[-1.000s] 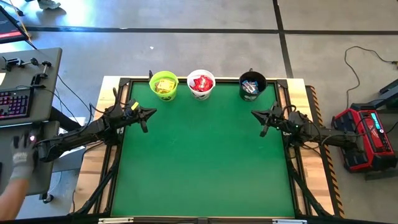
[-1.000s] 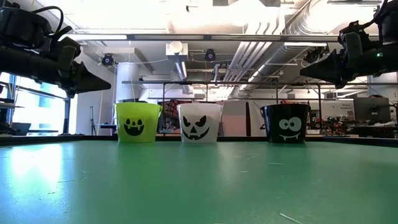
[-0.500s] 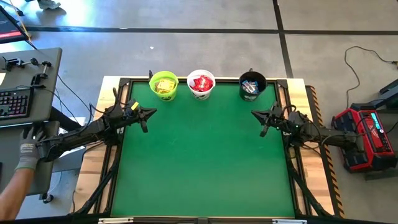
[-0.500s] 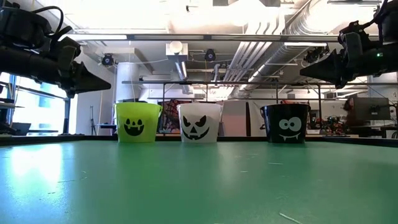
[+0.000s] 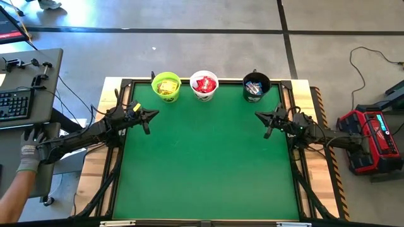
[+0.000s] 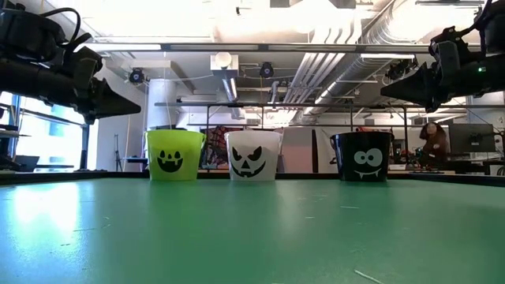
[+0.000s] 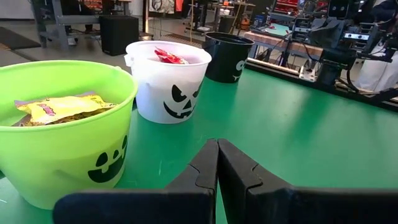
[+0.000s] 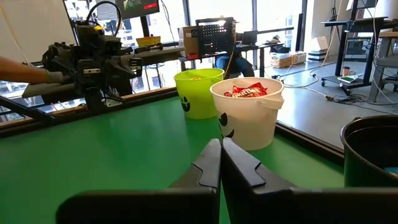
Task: Sort candy by brand, put in halloween buckets
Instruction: Return to Home Position
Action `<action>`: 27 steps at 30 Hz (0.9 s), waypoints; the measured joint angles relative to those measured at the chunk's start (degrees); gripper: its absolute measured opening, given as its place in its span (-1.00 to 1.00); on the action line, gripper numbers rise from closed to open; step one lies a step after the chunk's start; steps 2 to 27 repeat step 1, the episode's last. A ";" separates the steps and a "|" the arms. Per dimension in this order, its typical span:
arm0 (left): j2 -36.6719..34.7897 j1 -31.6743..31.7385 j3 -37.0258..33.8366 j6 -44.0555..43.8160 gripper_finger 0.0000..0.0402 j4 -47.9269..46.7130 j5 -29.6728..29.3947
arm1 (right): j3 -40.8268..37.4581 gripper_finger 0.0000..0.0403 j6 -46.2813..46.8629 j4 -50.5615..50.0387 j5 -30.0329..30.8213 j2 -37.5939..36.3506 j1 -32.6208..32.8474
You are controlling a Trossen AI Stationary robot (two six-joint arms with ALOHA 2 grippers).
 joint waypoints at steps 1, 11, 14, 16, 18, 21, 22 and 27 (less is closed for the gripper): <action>0.00 0.00 0.00 0.01 -1.00 0.01 0.00 | 0.00 -1.00 -0.01 0.00 -0.01 0.00 0.01; 0.00 0.00 0.00 0.01 -1.00 0.01 0.00 | 0.00 -1.00 -0.01 0.00 -0.01 0.00 0.01; 0.00 0.00 0.00 0.01 -1.00 0.01 0.00 | 0.00 -1.00 -0.01 0.00 -0.01 0.00 0.01; 0.00 0.00 0.00 0.01 -1.00 0.01 0.00 | 0.00 -1.00 -0.01 0.00 -0.01 0.00 0.01; 0.00 0.00 0.00 0.01 -1.00 0.01 0.00 | 0.00 -1.00 -0.01 0.00 -0.01 0.00 0.01; 0.00 0.00 0.00 0.01 -1.00 0.01 0.00 | 0.00 -1.00 -0.01 0.00 -0.01 0.00 0.01; 0.00 0.00 0.00 0.01 -1.00 0.01 0.00 | 0.00 -1.00 -0.01 0.00 -0.01 0.00 0.01; 0.00 0.00 0.00 0.01 -1.00 0.01 0.00 | 0.00 -1.00 -0.01 0.00 -0.01 0.00 0.01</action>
